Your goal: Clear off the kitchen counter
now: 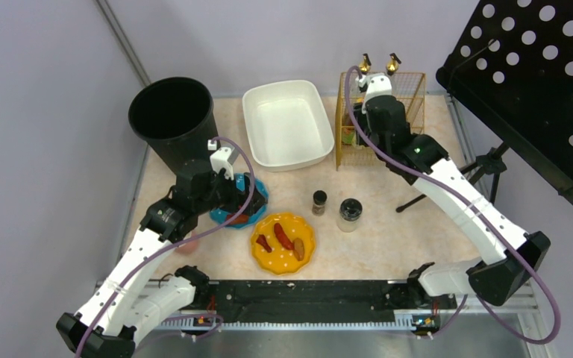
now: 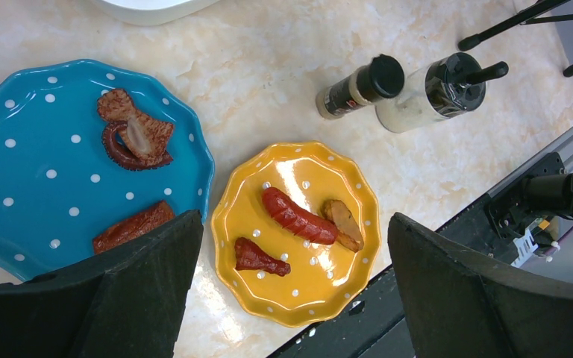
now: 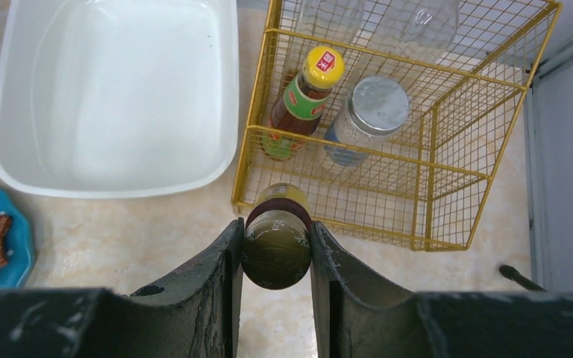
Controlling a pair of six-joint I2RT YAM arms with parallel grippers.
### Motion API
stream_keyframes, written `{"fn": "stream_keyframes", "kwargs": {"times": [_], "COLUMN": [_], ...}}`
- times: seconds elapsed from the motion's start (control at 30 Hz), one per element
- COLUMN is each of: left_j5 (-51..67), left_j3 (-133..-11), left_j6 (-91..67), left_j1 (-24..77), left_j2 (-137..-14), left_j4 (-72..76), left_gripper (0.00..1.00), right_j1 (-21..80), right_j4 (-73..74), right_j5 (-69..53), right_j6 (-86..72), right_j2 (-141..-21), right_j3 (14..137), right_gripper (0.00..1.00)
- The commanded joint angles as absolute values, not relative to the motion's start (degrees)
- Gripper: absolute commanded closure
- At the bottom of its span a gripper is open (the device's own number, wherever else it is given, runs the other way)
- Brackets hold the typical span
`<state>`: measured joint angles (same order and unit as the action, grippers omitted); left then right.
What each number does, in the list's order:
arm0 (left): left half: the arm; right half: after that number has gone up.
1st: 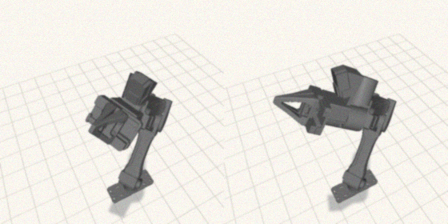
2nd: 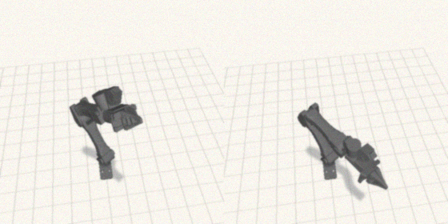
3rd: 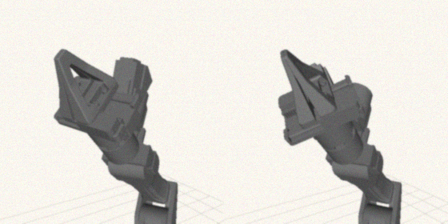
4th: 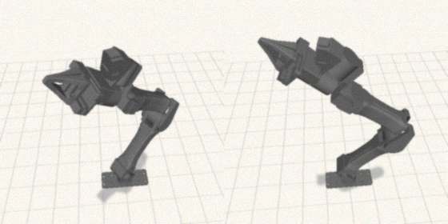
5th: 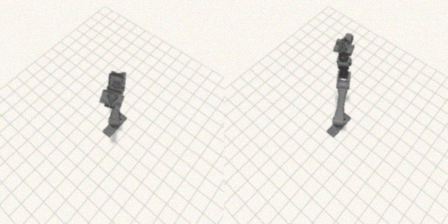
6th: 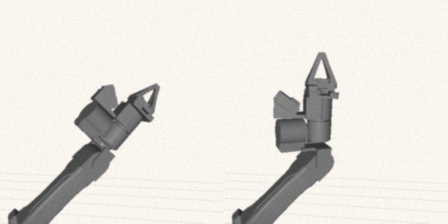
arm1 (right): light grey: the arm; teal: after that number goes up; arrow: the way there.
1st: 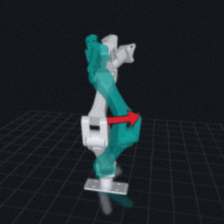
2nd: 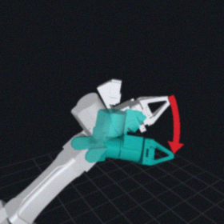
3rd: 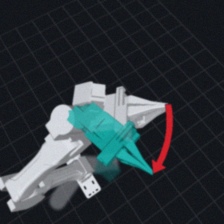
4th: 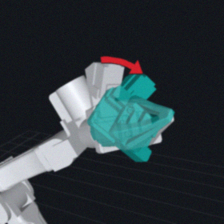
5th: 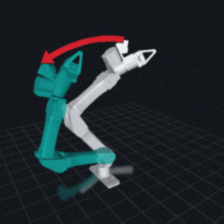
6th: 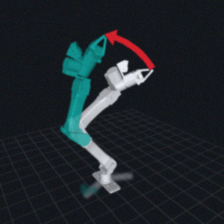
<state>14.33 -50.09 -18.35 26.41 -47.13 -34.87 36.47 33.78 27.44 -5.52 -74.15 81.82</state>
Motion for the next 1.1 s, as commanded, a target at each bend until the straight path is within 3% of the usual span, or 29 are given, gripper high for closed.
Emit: {"fn": "stream_keyframes", "kwargs": {"times": [0.0, 0.33, 1.07], "left_j5": [15.0, 15.0, 14.7], "left_j3": [-50.0, -50.1, -50.1], "left_j6": [-18.4, -18.4, -18.4], "left_j1": [26.7, 26.7, 26.8], "left_j2": [-46.5, -46.4, -47.2], "left_j4": [-33.8, -33.8, -33.8], "left_gripper": [0.02, 0.02, 0.02], "right_j1": [32.9, 25.3, 24.7], "right_j4": [25.0, 22.0, 15.0], "right_j5": [26.2, 20.0, 13.6], "right_j6": [-4.9, -5.9, -10.4], "right_j2": [-76.4, -85.1, -92.3], "right_j3": [85.7, 88.4, 79.9], "right_gripper": [1.0, 1.0, 1.0]}}
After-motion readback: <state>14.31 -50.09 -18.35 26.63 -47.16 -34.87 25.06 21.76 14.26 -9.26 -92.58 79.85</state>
